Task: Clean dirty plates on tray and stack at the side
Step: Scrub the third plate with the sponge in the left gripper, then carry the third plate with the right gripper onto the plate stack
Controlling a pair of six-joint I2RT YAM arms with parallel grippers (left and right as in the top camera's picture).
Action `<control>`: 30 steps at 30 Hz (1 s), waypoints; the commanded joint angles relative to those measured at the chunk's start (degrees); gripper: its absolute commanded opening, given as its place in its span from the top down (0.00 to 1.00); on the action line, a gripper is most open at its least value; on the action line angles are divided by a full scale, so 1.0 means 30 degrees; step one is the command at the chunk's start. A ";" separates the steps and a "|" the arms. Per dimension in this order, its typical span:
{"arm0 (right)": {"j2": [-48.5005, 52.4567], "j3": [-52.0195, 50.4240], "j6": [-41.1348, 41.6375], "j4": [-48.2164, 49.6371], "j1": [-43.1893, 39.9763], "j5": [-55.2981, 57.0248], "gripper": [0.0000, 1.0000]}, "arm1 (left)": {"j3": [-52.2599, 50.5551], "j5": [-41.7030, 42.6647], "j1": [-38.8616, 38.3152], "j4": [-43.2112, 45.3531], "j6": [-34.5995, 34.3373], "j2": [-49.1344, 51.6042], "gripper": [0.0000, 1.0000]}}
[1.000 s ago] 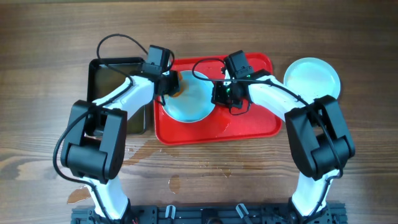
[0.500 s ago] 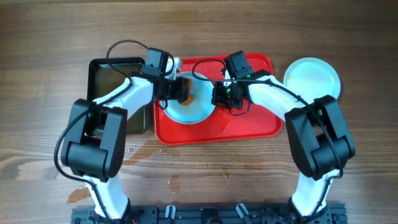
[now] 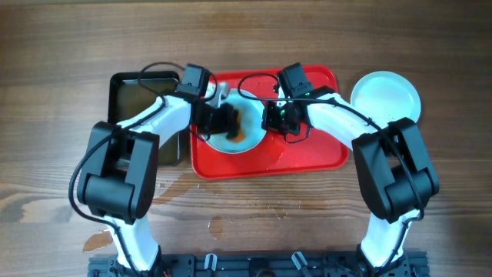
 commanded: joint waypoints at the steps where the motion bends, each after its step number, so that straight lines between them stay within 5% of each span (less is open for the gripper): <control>1: 0.0393 -0.0109 0.0015 -0.0066 0.0029 -0.0044 0.96 | -0.0087 -0.6244 -0.0051 0.2601 -0.2594 0.0350 0.96; 3: 0.0393 -0.0109 0.0000 -0.0066 0.0029 -0.0044 0.96 | -0.0087 -1.2116 -0.0051 0.1370 -0.4663 0.0350 0.96; 5: 0.0393 -0.0109 0.0000 -0.0051 0.0029 -0.0036 0.96 | -0.0087 -1.3172 -0.0051 -0.1362 -0.5195 0.0350 0.96; 9: 0.0393 -0.0109 0.0007 0.0015 0.0029 -0.0044 0.96 | -0.0087 -0.5661 -0.0204 -0.6951 -0.3563 0.0350 0.96; 12: 0.0393 -0.0109 0.0000 0.0000 0.0029 -0.0051 0.96 | -0.0087 0.2098 -0.0175 -0.4590 -0.0517 0.0350 0.96; 13: 0.0393 -0.0109 0.0000 -0.0015 0.0029 -0.0051 0.96 | -0.0087 0.2688 -0.0175 -0.3206 -0.0612 0.0350 0.96; 16: 0.0393 -0.0109 -0.0022 -0.0073 0.0029 -0.0044 0.96 | -0.0080 0.2113 0.0284 0.1355 -0.3949 0.0350 0.96; 19: 0.0393 -0.0109 0.0000 -0.0029 0.0022 -0.0044 0.96 | 0.0372 0.1086 0.1756 0.0131 -0.6062 0.0066 0.96; 26: -0.0029 0.0051 -0.0102 0.0146 -0.0036 -0.0903 0.96 | 0.0415 0.1020 0.4750 -0.1865 -0.5676 -0.6025 0.96; 30: -0.3009 0.0051 -0.0991 -0.1435 -0.0029 0.1282 0.96 | 0.0415 -0.0168 0.4721 -0.3614 -0.4444 -0.6652 0.96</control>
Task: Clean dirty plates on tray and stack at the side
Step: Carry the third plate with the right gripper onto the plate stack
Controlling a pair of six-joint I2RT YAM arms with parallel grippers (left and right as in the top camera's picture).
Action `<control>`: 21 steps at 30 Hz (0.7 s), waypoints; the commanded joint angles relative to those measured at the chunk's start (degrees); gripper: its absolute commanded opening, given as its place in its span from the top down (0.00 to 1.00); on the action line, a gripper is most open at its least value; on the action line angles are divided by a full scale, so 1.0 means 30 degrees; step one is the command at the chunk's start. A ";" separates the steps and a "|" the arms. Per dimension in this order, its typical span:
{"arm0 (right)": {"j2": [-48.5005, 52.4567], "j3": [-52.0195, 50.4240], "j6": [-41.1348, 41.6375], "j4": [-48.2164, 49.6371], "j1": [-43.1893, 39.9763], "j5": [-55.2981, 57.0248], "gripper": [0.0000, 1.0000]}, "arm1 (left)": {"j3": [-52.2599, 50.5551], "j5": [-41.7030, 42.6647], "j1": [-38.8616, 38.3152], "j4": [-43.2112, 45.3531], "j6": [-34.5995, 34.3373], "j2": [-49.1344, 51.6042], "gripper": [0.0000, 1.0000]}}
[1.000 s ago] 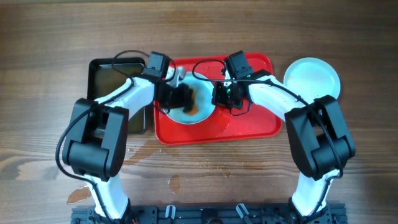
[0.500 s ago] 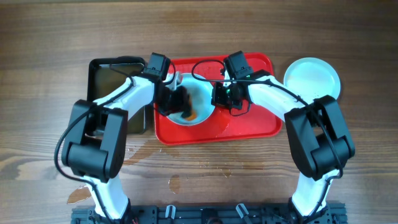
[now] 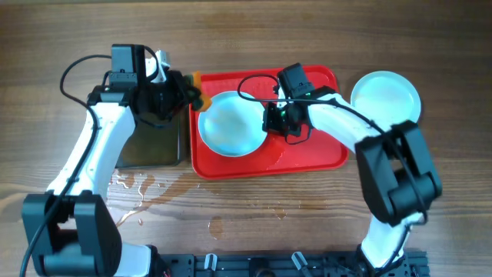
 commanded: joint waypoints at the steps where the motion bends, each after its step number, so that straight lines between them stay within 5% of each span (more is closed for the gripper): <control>1: -0.3432 0.0124 -0.0590 -0.1399 -0.0073 0.2659 0.96 | 0.0066 -0.1661 -0.0153 -0.1246 0.0772 0.0131 0.96; 14: -0.8721 0.0124 -0.0546 -0.6819 -0.0124 1.2094 0.96 | 0.0066 -0.6543 -0.2841 -0.1151 0.1537 0.0138 0.96; 21: -0.9428 0.0124 -0.0342 -0.8196 0.3738 2.0801 0.96 | 0.0051 -0.6543 -0.2841 -0.1166 0.1537 0.0138 0.96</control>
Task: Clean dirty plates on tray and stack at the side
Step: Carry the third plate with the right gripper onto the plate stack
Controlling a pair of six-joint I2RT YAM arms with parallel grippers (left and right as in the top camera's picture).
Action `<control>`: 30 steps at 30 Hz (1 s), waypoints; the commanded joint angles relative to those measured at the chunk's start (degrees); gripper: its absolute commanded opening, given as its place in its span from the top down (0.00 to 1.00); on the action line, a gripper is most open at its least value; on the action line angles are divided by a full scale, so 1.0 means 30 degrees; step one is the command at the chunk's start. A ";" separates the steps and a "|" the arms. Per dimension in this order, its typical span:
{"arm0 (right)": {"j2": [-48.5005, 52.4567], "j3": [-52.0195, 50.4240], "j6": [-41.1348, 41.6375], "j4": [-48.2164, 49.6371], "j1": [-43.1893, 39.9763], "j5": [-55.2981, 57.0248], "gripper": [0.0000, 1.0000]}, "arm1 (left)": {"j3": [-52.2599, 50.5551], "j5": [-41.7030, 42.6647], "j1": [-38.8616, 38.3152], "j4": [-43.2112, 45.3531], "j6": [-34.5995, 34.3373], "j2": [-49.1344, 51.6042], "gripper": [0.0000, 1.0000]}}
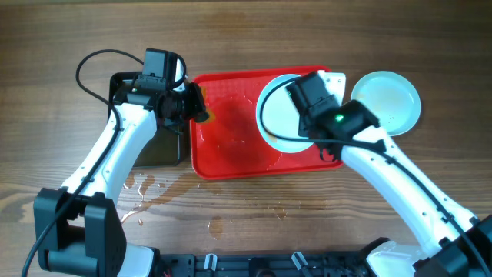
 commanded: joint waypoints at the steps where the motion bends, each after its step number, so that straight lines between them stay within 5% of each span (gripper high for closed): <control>1: -0.0262 0.0189 0.0189 -0.0015 0.1552 0.4852 0.96 | 0.0051 -0.0189 0.0036 0.0051 0.0306 0.0080 0.96; 10: -0.0262 0.0189 -0.0415 0.0117 0.2455 1.1001 0.96 | 0.0051 -0.0197 0.0036 0.0073 0.0306 0.0109 0.96; 17: -0.0262 0.0189 -0.6579 0.3993 0.4481 1.6415 0.96 | 0.0051 -0.0197 0.0036 0.0080 0.0306 0.0109 0.96; 23: -0.0262 0.0182 -0.3308 0.3534 0.4619 1.5679 0.96 | 0.0051 -0.0204 0.0036 0.0073 0.0306 0.0109 0.96; 27: -0.0270 0.0182 0.2652 0.0801 0.2929 0.9938 0.96 | 0.0051 -0.0204 0.0036 0.0073 0.0306 0.0109 0.96; 30: -0.0357 0.0189 0.2849 0.0772 0.0874 0.6229 0.96 | 0.0051 -0.0204 0.0036 0.0073 0.0306 0.0109 0.96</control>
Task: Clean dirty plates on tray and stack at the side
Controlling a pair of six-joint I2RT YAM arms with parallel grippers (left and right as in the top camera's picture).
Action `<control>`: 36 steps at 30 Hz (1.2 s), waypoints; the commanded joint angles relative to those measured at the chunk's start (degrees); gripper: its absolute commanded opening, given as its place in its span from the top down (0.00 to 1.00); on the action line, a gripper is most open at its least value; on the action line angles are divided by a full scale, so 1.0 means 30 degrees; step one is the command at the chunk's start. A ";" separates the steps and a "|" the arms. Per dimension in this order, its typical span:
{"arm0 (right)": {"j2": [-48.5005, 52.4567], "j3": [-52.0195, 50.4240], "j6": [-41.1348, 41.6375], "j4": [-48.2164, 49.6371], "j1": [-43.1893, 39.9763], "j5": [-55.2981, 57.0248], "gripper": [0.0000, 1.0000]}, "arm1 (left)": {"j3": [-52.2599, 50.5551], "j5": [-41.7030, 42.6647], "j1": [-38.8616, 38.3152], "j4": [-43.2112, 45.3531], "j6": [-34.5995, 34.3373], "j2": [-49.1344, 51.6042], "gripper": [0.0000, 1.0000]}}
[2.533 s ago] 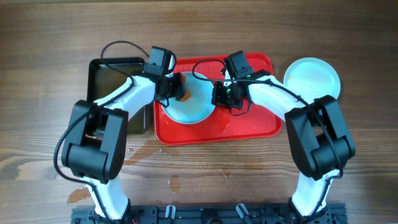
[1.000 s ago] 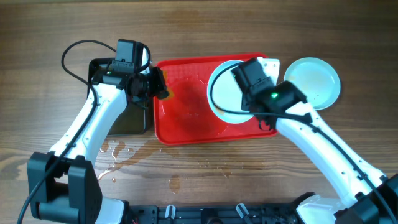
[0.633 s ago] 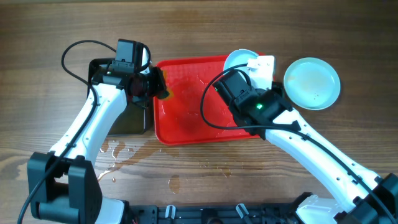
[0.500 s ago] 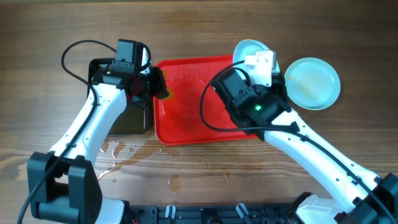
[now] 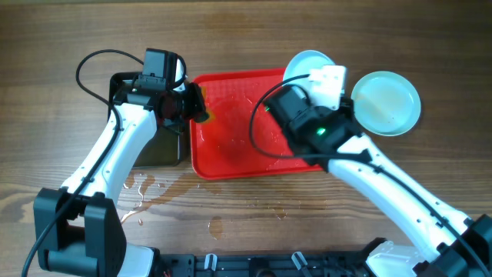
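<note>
The red tray [image 5: 231,150] lies wet and bare in the middle. My right gripper [image 5: 314,75] is raised over the tray's far right corner, shut on a pale blue plate [image 5: 302,63]. That plate shows only partly behind the wrist. A second pale plate [image 5: 388,102] rests on the table right of the tray. At the tray's left edge my left gripper [image 5: 197,106] is shut on a dark sponge with an orange side [image 5: 201,117].
A black tub [image 5: 150,150] sits left of the tray, under the left arm. Water puddles [image 5: 132,185] lie on the wood in front of the tub and near the front edge. The right arm crosses the tray's right half.
My right gripper has carried the plate from above the tray's right half to its far right corner, closer to the plate on the table. The left arm and sponge have not moved.
First my left gripper pressed the sponge on a dirty plate in the tray while the right held its rim. Then the left was over the black tub and the plate looked clean. Then the right held the plate above the tray, and now at its far right corner.
</note>
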 commanded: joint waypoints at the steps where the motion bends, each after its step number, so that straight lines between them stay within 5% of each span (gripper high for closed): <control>1: -0.0554 0.0175 0.0925 0.0160 -0.1821 -0.5064 0.96 | 0.0051 -0.0197 0.0036 0.0066 0.0306 0.0109 0.96; 7: -0.3140 0.0175 -0.1392 0.0546 -1.0200 -1.3537 0.96 | 0.0051 -0.0415 0.0036 0.0073 0.0306 0.0109 0.96; 16: 0.1865 -0.0634 -0.2040 0.1872 -2.1719 -1.7551 0.96 | 0.0051 -0.0721 0.0036 0.0073 0.0313 0.0109 0.96; 19: 0.4116 -0.0634 -0.3330 0.3402 -2.1755 -1.9569 0.94 | 0.0051 -0.0809 0.0044 0.0087 0.0313 0.0109 0.96; 20: 0.4874 -0.0634 -0.4226 0.3912 -2.1536 -2.1070 0.83 | 0.0051 -0.1209 0.0044 0.0080 0.0313 0.0109 0.96; 23: 0.5676 -0.0634 -0.5508 0.3912 -2.0924 -2.2411 0.75 | 0.0058 -0.1399 0.0240 0.0044 0.0321 0.0058 0.96; 30: 0.3016 0.0291 -0.5901 0.2470 -1.9613 -2.4166 0.69 | 0.0073 -0.1763 0.3228 -0.1996 0.1035 -0.1494 0.96; 36: -0.0911 0.0321 -0.6397 0.1027 -1.6917 -2.4159 0.53 | -0.0255 -0.8568 0.3555 -0.2426 0.1035 -0.0364 0.96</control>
